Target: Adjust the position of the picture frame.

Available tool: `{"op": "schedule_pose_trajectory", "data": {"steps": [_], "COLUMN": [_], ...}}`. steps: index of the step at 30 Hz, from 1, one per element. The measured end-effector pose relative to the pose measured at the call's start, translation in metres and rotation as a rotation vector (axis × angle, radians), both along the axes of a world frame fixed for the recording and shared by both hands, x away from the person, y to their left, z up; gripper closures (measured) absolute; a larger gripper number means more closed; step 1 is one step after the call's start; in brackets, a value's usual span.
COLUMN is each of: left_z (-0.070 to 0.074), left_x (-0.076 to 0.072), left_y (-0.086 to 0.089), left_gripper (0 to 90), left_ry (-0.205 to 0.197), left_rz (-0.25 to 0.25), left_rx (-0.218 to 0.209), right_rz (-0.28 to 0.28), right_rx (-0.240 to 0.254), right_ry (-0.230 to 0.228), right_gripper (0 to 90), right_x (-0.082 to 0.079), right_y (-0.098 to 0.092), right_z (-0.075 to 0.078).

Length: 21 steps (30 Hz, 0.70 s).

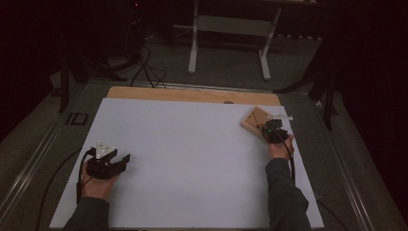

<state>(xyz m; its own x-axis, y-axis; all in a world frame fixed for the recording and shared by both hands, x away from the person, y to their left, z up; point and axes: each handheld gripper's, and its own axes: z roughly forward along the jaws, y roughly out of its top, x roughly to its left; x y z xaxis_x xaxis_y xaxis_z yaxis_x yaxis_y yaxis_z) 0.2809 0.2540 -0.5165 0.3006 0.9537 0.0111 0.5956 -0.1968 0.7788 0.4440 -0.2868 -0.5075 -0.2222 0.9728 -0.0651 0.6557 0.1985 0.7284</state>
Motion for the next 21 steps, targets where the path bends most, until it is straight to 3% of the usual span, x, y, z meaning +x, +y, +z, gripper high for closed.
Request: {"op": "schedule_pose_trajectory", "data": {"steps": [9, 21], "left_z": [0.0, -0.001], "left_x": [0.0, 0.001], "left_y": [-0.001, -0.003], "left_gripper": [45.8, 45.8], "left_ry": [0.0, 0.002], "left_rz": [-0.004, -0.008], "left_rx": [0.01, 0.018], "right_rz": [0.031, 0.069], "right_rx": [-0.045, -0.017], "right_ry": [-0.003, -0.018], "right_gripper": [90.0, 90.0], "right_x": [-0.011, -0.027], "right_y": [0.006, 0.009], "right_z": [0.001, -0.002]}}
